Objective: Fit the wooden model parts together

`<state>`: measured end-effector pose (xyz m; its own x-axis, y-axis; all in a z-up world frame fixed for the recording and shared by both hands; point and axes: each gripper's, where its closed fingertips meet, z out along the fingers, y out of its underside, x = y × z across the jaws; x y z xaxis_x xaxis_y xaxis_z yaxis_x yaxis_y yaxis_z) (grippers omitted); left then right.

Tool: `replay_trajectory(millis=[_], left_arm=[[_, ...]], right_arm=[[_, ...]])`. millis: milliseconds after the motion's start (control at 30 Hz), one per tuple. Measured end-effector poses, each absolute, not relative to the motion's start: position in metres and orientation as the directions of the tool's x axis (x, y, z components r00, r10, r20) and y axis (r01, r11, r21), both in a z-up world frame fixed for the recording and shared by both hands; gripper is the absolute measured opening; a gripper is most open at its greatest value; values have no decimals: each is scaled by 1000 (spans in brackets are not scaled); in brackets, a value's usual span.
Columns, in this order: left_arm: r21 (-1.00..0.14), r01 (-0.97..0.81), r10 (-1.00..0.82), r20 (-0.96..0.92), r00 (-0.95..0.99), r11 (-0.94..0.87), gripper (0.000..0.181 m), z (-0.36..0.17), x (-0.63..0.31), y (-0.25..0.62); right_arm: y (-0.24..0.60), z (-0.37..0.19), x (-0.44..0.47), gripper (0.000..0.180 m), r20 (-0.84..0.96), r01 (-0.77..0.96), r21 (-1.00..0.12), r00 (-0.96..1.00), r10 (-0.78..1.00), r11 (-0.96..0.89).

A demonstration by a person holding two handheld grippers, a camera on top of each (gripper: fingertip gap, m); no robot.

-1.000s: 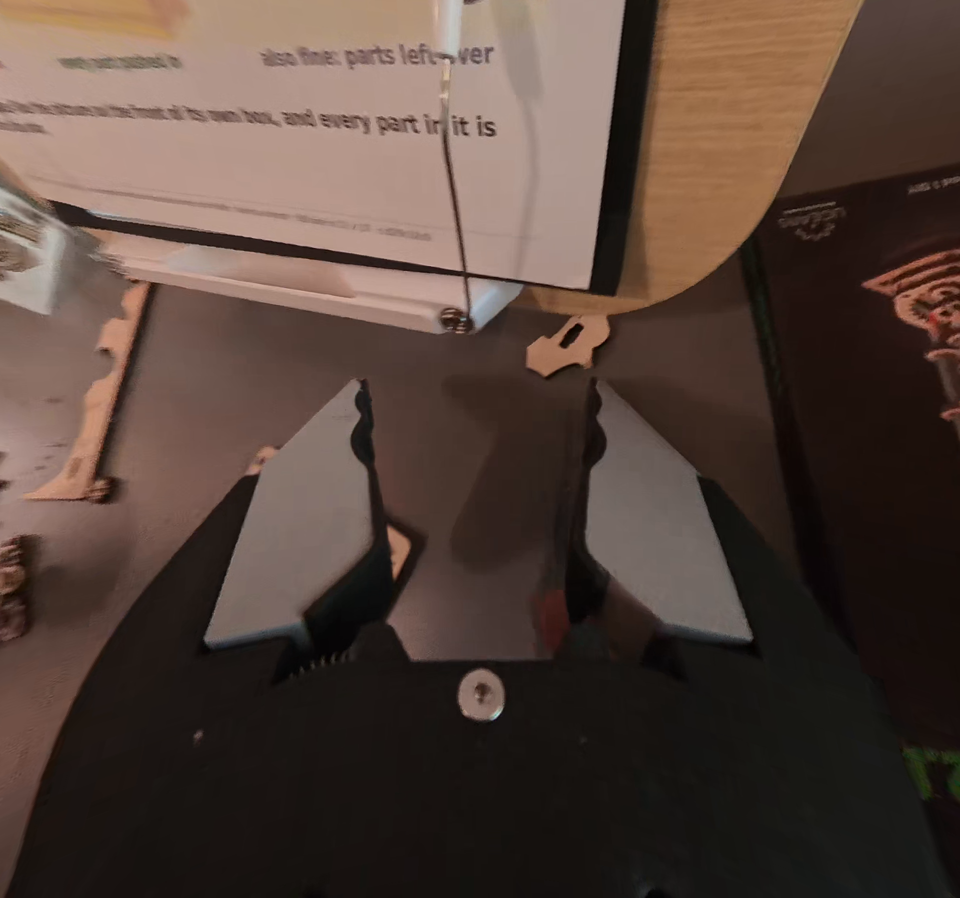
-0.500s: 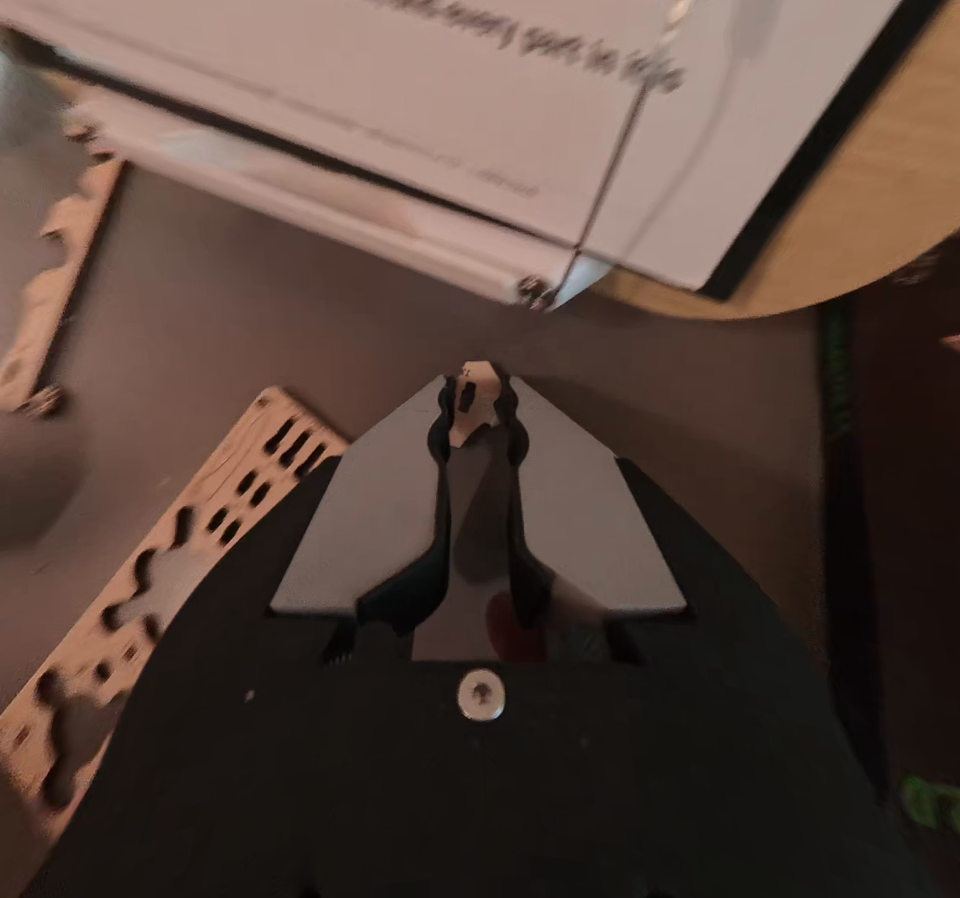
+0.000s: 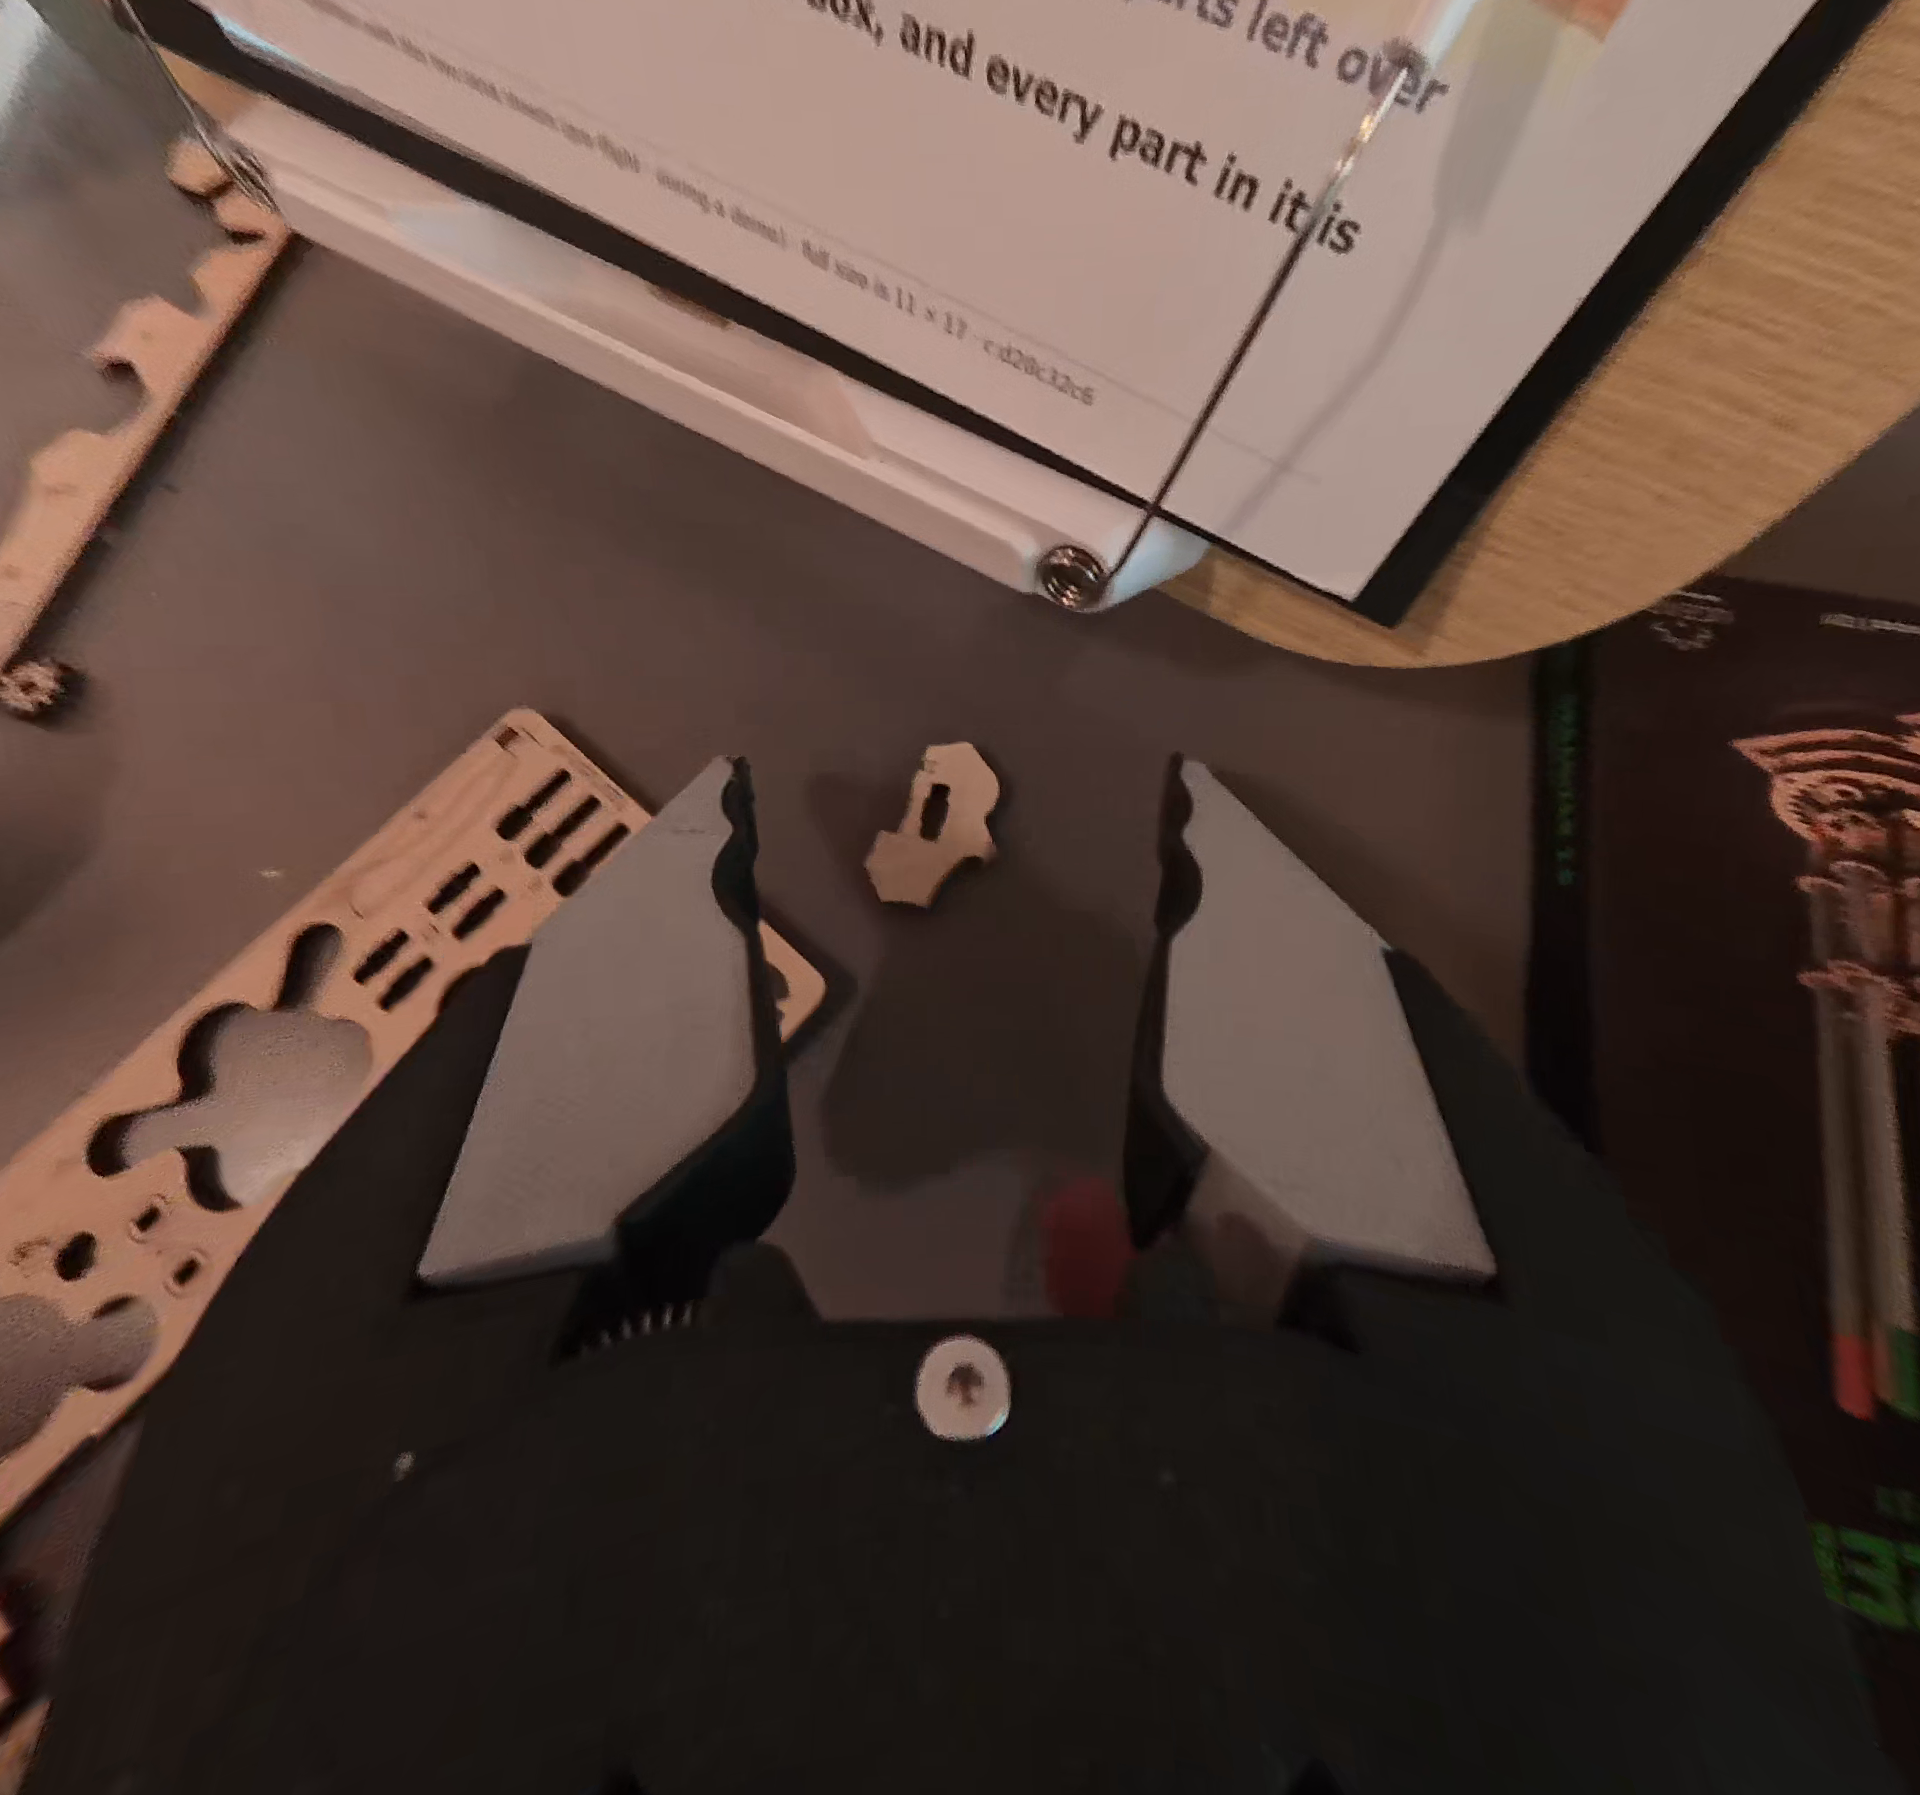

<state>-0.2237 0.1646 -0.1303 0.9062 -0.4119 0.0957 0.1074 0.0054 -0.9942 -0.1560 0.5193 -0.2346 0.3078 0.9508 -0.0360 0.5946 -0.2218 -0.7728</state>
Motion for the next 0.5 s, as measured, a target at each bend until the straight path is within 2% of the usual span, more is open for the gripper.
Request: replay_trajectory(millis=[33, 167, 300, 433, 500], left_arm=[[-995, 98, -386, 87, 919, 9, 25, -129, -227, 165], [-1000, -5, -277, -2, 961, -10, 28, -103, -238, 175], [-972, -164, -203, -128, 971, -170, 55, -65, -250, 210], [-933, -262, -202, -215, 955, -248, 65, -23, -285, 284], [-890, -294, -207, -233, 950, -348, 71, -24, -316, 333]], right_arm=[[521, -236, -152, 79, -19, 609, -765, 304, 952, -210], [537, -227, -141, 88, 11, 582, -789, 334, 942, -197], [550, -194, -135, 95, -43, 445, -872, 343, 938, -202], [571, -150, -136, 94, -77, 278, -945, 321, 944, -172], [585, -141, -141, 94, -72, 280, -947, 299, 952, -159]])
